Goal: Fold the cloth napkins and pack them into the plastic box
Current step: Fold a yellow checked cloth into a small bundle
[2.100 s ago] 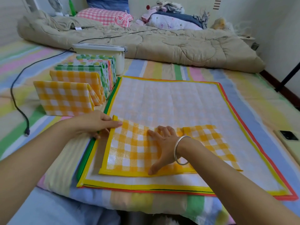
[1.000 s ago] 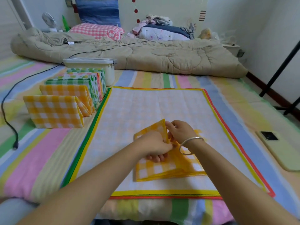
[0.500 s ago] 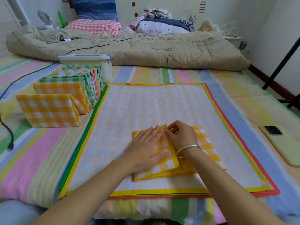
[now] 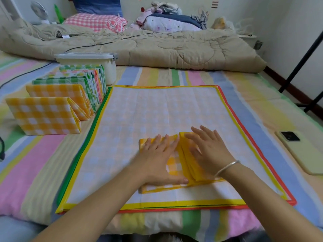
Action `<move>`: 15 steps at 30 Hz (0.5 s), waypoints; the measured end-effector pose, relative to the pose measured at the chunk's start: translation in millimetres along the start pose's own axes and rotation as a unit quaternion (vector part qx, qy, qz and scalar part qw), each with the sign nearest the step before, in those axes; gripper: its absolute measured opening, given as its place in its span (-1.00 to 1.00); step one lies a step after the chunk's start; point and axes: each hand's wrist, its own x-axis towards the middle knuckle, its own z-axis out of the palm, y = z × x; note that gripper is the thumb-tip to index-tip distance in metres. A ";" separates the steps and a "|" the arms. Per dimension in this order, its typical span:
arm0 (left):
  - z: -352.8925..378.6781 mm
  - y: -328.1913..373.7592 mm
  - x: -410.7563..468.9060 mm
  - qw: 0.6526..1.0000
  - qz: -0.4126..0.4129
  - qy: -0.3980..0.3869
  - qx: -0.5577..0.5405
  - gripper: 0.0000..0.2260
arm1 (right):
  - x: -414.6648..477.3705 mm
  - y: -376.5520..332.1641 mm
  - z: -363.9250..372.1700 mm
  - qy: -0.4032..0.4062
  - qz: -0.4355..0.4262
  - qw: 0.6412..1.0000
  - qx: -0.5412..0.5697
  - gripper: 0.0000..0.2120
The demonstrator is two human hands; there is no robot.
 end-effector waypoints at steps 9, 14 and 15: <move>1.5 17.4 9.6 0.996 -0.035 0.071 -0.031 0.05 | -11.7 8.7 33.3 -0.095 0.024 0.991 -0.089 0.11; 10.8 13.8 10.6 0.997 -0.006 0.080 0.009 0.14 | -11.6 8.6 35.6 -0.076 0.027 0.993 -0.086 -0.13; 11.7 12.6 9.6 0.997 -0.006 0.077 0.004 0.13 | -11.6 8.5 36.0 -0.075 0.028 0.993 -0.087 -0.14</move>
